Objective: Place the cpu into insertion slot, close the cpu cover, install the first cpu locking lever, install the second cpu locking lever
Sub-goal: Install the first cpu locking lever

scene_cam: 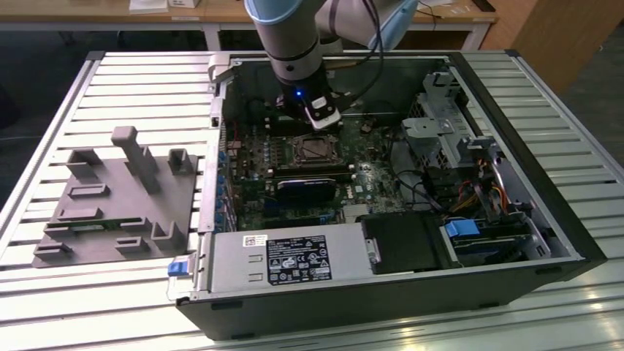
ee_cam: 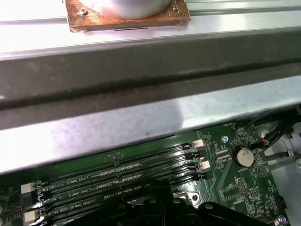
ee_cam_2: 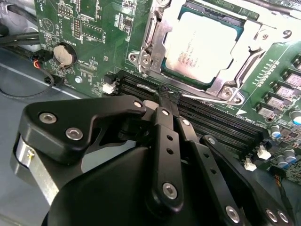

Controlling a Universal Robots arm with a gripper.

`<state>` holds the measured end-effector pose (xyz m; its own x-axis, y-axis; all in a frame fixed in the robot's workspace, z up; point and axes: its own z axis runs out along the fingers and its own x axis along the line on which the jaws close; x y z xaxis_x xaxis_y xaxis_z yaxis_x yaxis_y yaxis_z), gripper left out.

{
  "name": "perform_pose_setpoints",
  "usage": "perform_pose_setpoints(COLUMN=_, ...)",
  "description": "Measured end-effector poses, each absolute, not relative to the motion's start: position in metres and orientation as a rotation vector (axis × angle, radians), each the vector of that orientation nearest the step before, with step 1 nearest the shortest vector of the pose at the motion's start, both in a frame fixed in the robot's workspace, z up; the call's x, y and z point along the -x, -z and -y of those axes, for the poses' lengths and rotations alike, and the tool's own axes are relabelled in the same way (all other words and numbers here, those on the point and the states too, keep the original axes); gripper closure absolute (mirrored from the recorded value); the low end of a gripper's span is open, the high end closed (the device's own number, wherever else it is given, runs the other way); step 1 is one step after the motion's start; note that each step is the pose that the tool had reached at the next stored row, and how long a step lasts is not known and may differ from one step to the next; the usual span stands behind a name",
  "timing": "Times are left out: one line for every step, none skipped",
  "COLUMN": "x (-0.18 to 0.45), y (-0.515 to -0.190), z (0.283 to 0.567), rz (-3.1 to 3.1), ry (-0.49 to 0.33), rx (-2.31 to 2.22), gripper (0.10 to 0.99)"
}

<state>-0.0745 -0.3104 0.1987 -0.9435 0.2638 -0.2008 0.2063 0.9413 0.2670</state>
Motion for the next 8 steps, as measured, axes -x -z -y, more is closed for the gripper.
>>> perform_pose_setpoints(x=0.0745, y=-0.1979, z=0.3104, rz=-2.862, ry=-0.357, rx=-0.352, gripper=0.980)
perform_pose_setpoints(x=0.0745, y=-0.1973, z=0.3104, rz=-2.862, ry=-0.357, rx=-0.352, gripper=0.980)
perform_pose_setpoints(x=0.0744, y=-0.1967, z=0.3104, rz=-2.862, ry=-0.356, rx=-0.352, gripper=0.980)
perform_pose_setpoints(x=0.0743, y=-0.1960, z=0.3104, rz=-2.862, ry=-0.356, rx=-0.352, gripper=0.980)
perform_pose_setpoints(x=0.0742, y=-0.1955, z=0.3104, rz=-2.862, ry=-0.355, rx=-0.352, gripper=0.980)
perform_pose_setpoints(x=0.0742, y=-0.1949, z=0.3104, rz=-2.862, ry=-0.354, rx=-0.351, gripper=0.980)
perform_pose_setpoints(x=0.0741, y=-0.1943, z=0.3104, rz=-2.863, ry=-0.353, rx=-0.351, gripper=0.980)
perform_pose_setpoints(x=0.0741, y=-0.1936, z=0.3104, rz=-2.863, ry=-0.353, rx=-0.351, gripper=0.980)
